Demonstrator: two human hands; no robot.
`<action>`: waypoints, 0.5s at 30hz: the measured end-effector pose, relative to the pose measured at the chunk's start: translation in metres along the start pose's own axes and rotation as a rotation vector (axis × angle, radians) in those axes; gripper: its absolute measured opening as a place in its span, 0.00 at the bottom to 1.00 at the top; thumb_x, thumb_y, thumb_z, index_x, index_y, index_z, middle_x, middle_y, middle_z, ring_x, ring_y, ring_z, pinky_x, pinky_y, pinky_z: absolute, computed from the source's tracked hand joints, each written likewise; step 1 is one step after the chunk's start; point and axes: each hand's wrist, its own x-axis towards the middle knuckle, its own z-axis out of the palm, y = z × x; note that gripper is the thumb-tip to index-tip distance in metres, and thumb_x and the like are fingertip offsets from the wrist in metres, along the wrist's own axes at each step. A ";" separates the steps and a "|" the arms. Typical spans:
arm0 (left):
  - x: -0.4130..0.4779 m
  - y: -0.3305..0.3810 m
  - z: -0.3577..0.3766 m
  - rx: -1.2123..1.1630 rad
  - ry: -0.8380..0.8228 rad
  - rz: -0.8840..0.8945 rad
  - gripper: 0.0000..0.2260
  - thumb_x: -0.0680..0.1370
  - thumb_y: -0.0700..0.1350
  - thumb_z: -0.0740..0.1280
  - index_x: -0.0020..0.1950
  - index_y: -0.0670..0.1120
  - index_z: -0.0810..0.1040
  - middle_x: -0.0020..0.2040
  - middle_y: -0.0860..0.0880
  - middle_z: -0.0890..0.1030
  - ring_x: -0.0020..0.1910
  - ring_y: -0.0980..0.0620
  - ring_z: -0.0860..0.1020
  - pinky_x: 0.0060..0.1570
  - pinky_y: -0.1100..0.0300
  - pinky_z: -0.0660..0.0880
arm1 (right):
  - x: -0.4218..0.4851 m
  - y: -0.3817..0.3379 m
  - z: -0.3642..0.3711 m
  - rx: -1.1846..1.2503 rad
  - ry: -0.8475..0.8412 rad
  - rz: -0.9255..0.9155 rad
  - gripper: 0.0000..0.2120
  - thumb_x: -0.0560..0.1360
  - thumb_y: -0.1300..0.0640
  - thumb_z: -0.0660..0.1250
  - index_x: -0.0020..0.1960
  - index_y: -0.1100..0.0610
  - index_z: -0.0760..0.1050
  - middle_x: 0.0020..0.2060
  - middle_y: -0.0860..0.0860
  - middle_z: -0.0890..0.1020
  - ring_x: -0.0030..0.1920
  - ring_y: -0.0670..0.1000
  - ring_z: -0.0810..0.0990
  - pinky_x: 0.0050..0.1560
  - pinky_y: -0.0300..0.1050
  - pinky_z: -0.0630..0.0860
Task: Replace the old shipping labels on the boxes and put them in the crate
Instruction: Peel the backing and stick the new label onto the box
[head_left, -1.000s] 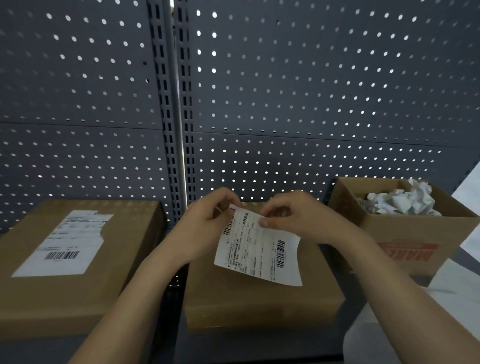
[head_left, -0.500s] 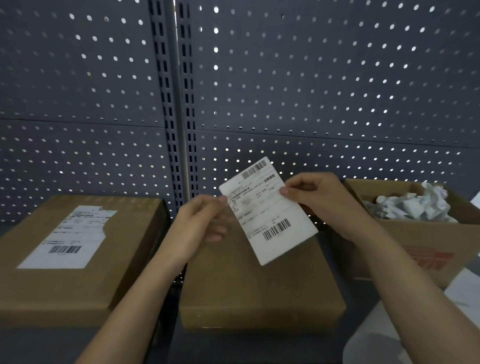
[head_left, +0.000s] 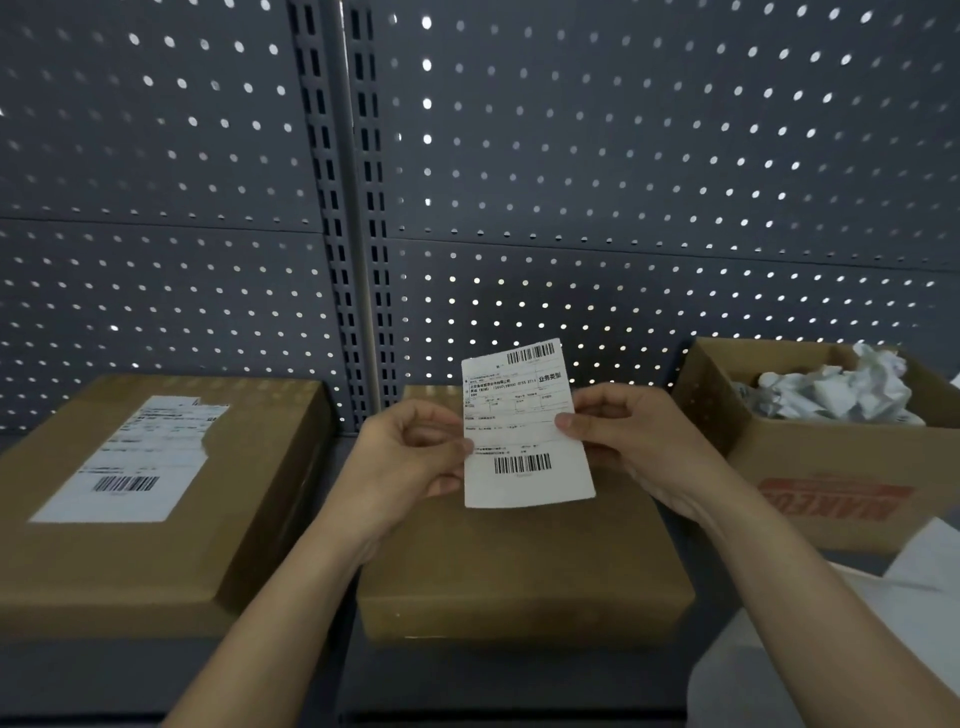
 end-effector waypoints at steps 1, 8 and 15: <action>0.000 -0.001 0.000 0.015 0.009 0.006 0.11 0.73 0.34 0.73 0.54 0.40 0.78 0.45 0.41 0.84 0.45 0.43 0.84 0.47 0.49 0.82 | -0.001 0.002 -0.001 -0.012 -0.010 0.004 0.10 0.72 0.66 0.72 0.53 0.64 0.80 0.49 0.58 0.85 0.51 0.55 0.85 0.50 0.49 0.82; -0.001 -0.002 -0.002 0.131 0.000 0.047 0.12 0.72 0.34 0.74 0.52 0.42 0.78 0.43 0.42 0.85 0.43 0.45 0.84 0.45 0.52 0.82 | -0.008 0.007 -0.001 -0.130 -0.009 0.022 0.15 0.68 0.69 0.75 0.54 0.64 0.80 0.49 0.61 0.84 0.50 0.57 0.85 0.49 0.49 0.83; 0.001 -0.004 -0.005 0.200 -0.002 0.035 0.12 0.72 0.35 0.74 0.53 0.42 0.78 0.46 0.40 0.84 0.42 0.41 0.84 0.44 0.49 0.82 | -0.013 0.008 0.000 -0.254 -0.010 0.018 0.17 0.67 0.67 0.77 0.54 0.61 0.80 0.48 0.55 0.85 0.48 0.53 0.85 0.43 0.44 0.83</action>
